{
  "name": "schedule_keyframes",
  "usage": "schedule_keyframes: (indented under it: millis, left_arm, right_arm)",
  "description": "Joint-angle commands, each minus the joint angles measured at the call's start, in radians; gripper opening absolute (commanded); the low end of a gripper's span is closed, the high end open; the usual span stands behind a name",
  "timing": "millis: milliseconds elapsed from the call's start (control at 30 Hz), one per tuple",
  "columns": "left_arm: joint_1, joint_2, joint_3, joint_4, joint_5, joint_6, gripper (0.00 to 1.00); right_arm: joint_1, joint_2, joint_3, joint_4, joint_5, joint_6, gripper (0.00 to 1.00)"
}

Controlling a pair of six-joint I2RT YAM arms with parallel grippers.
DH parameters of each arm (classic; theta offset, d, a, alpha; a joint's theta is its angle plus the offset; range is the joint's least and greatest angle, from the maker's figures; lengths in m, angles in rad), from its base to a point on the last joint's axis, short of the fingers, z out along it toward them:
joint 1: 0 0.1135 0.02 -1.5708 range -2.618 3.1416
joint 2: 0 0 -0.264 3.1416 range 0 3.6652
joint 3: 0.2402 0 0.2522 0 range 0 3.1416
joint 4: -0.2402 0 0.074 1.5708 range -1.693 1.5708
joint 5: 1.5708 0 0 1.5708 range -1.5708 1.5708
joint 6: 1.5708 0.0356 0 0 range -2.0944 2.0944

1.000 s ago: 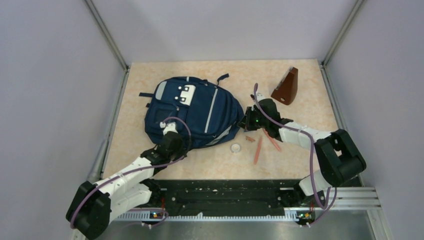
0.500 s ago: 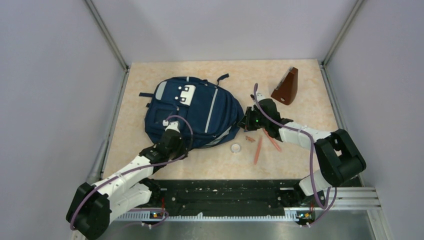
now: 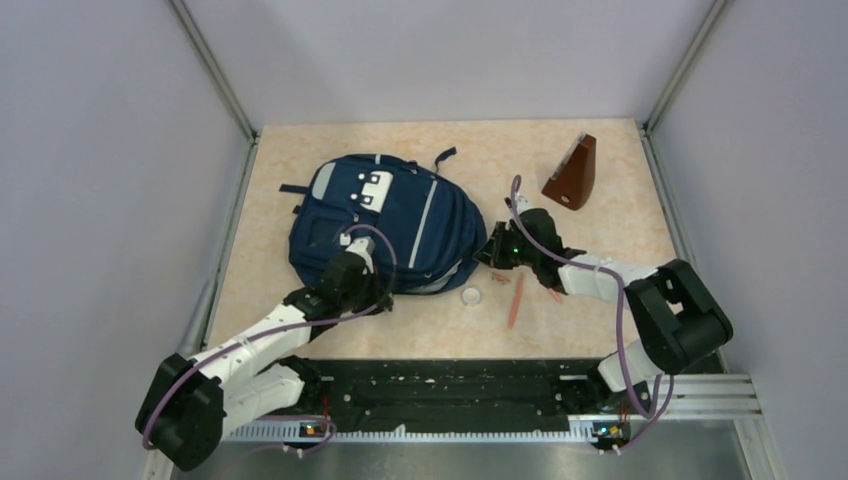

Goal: Pack the student bag
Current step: Zip the student bag at the center of the board.

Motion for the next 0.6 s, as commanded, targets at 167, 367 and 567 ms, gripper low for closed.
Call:
schedule_keyframes:
  millis: [167, 367, 567]
  left_arm:
    - [-0.062, 0.091, 0.084, 0.176, 0.110, -0.045, 0.00]
    - [-0.115, 0.098, 0.102, 0.206, 0.097, -0.071, 0.00]
    - [-0.208, 0.123, 0.129, 0.258, 0.066, -0.114, 0.00]
  right_arm:
    - [0.098, -0.033, -0.004, 0.085, 0.005, 0.045, 0.00]
    - [0.161, -0.016, 0.000, 0.113, 0.031, 0.066, 0.00]
    - [0.238, 0.026, 0.024, 0.131, 0.063, 0.079, 0.00]
